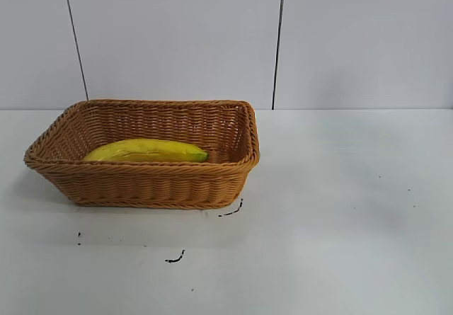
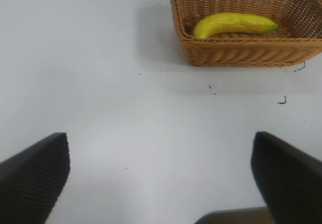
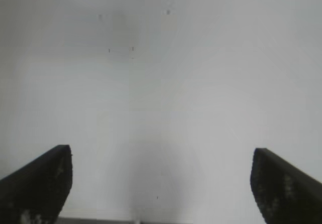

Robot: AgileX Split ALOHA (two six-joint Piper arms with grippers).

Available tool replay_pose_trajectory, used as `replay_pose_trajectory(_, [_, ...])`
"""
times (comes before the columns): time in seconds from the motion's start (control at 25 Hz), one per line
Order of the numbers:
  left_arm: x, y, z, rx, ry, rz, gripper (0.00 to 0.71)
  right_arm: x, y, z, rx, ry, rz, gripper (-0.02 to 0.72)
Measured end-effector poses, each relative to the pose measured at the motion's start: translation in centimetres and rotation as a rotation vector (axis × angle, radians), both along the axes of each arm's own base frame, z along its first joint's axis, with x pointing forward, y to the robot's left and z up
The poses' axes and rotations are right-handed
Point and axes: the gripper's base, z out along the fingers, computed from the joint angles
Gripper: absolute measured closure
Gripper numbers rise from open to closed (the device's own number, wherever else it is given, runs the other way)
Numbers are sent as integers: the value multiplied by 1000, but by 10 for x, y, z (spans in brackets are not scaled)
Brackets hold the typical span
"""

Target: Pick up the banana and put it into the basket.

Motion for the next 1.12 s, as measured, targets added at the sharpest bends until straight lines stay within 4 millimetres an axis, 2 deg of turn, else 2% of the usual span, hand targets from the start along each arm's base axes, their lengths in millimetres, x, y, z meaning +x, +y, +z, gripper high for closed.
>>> replay_pose_trajectory(0.2, [0, 0, 0, 0, 0, 0, 15, -77, 1, -28, 0, -25, -1, 14])
replay_pose_trajectory(0.36, [0, 0, 0, 0, 0, 0, 15, -128, 2, -47, -3, -189, -2, 14])
replay_pose_trajectory(0.48, [0, 0, 0, 0, 0, 0, 15, -159, 3, -49, -13, -365, 12, 14])
replay_pose_trajectory(0.6, [0, 0, 0, 0, 0, 0, 15, -186, 3, -39, -18, -573, 12, 14])
replay_pose_trajectory(0.88, [0, 0, 0, 0, 0, 0, 15, -229, 4, -33, -26, -859, 12, 14])
replay_pose_trajectory(1.12, [0, 0, 0, 0, 0, 0, 15, -233, 4, -34, -25, -885, 12, 14])
